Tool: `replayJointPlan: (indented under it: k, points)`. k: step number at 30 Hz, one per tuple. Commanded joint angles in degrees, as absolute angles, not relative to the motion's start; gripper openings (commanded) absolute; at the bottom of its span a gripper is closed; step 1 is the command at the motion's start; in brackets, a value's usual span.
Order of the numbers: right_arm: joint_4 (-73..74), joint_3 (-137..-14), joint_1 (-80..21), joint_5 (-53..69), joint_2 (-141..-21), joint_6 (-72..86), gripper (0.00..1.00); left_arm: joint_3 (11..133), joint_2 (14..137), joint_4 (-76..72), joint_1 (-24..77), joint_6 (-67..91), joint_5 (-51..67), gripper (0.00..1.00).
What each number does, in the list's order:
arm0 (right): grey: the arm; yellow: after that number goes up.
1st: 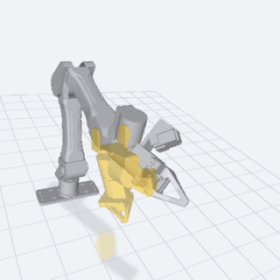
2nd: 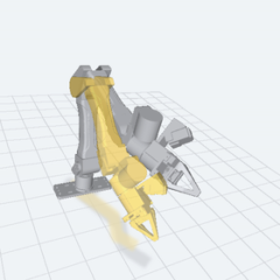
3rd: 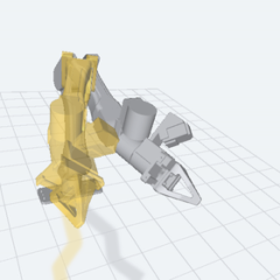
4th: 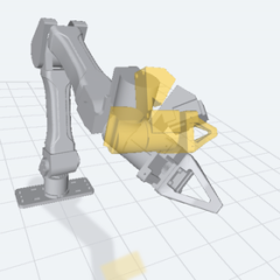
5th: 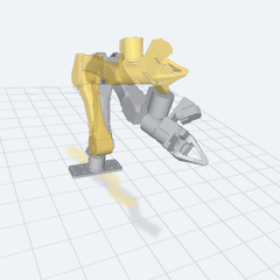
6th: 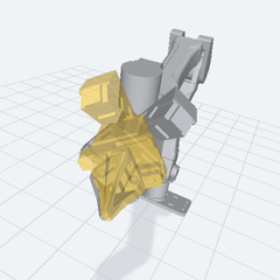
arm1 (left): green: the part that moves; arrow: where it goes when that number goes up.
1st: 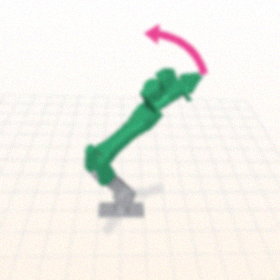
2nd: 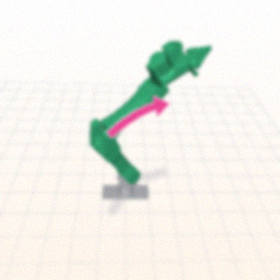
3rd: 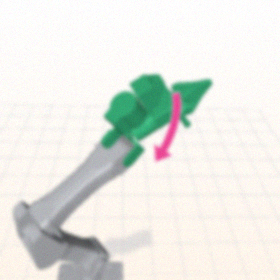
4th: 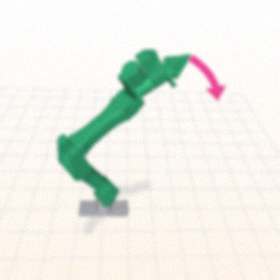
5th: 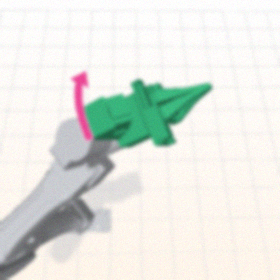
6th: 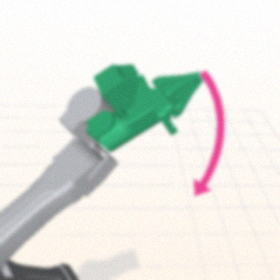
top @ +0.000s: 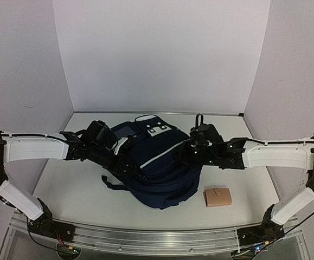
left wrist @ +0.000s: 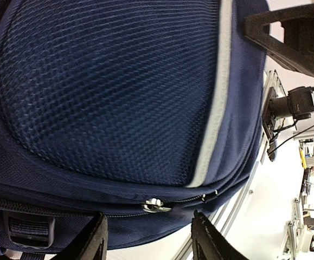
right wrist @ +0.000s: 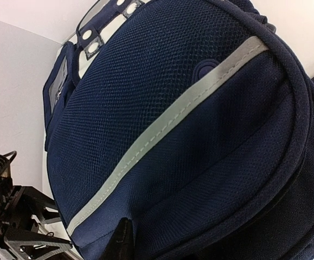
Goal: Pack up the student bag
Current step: Zip the student bag at the center of the board.
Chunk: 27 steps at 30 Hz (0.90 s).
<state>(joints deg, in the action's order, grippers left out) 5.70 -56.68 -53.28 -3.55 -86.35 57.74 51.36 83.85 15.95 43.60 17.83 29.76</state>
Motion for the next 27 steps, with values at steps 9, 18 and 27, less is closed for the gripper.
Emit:
replayJointPlan:
  k: [9,18,27]
  points:
    - [3.9,-58.6,-53.2,-4.2,-87.0,57.7,0.15,46.8,77.6,6.2,43.9,20.1,29.9,0.68]
    - [3.9,-58.2,-53.2,-4.3,-86.6,57.9,0.14,49.4,81.7,8.4,43.9,17.5,29.9,0.38]
    - [3.6,-58.0,-53.2,-4.3,-86.4,58.1,0.12,50.5,83.8,8.5,44.1,16.4,30.5,0.27]
